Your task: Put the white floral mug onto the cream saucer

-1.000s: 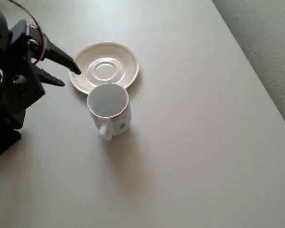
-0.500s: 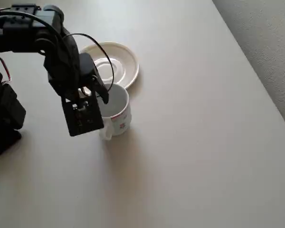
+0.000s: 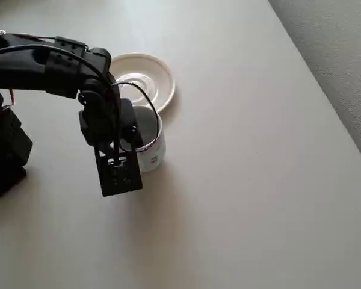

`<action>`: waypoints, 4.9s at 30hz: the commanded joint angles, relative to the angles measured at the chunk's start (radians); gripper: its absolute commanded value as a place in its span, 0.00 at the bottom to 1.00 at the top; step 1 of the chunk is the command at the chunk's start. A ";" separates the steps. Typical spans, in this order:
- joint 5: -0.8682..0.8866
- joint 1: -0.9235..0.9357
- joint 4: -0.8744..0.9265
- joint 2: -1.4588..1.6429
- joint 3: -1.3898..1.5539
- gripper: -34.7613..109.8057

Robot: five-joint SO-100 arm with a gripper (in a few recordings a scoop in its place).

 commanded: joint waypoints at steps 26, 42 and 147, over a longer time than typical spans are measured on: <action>-0.006 -0.054 0.115 0.376 -0.003 0.23; 0.058 -0.331 0.345 0.595 -0.186 0.23; -0.028 -0.660 -0.006 0.247 0.006 0.46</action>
